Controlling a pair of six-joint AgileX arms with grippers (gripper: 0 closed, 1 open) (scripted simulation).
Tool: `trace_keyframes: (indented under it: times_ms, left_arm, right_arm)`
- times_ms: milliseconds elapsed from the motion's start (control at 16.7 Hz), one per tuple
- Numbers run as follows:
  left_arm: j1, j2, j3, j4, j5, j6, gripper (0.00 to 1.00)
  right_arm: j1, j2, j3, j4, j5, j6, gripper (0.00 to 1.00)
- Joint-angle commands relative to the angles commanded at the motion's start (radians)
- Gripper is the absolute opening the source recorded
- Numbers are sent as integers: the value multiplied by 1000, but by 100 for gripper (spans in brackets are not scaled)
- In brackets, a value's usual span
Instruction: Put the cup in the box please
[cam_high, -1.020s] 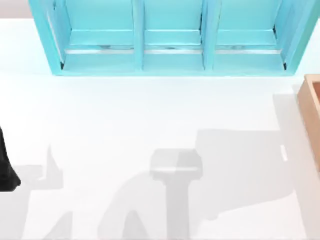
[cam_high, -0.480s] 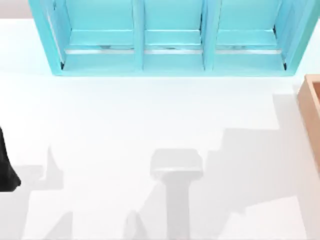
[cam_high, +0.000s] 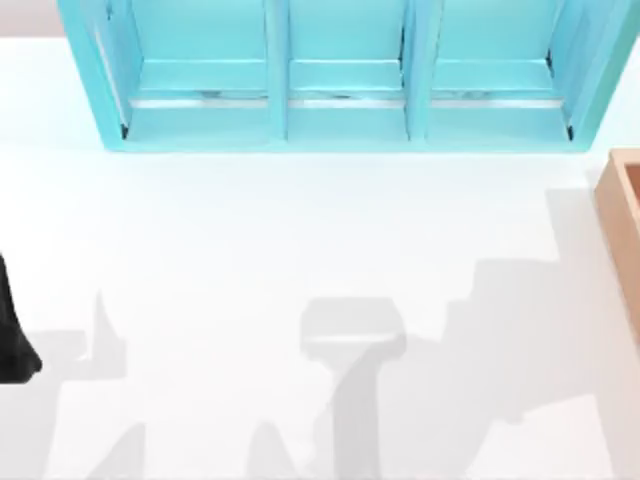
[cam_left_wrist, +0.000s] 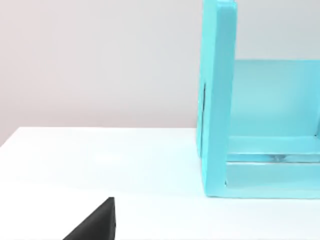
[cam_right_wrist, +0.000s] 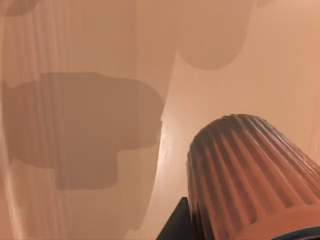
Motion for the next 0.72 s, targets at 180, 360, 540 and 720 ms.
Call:
trace_keyframes:
  times_ms: [180, 360, 540, 720]
  left_arm:
    - [0, 0, 0, 0, 0, 0, 100]
    - [0, 0, 0, 0, 0, 0, 100]
    - [0, 0, 0, 0, 0, 0, 100]
    - [0, 0, 0, 0, 0, 0, 100]
  right_arm:
    - [0, 0, 0, 0, 0, 0, 23]
    - [0, 0, 0, 0, 0, 0, 45]
    - [0, 0, 0, 0, 0, 0, 68]
    - [0, 0, 0, 0, 0, 0, 90]
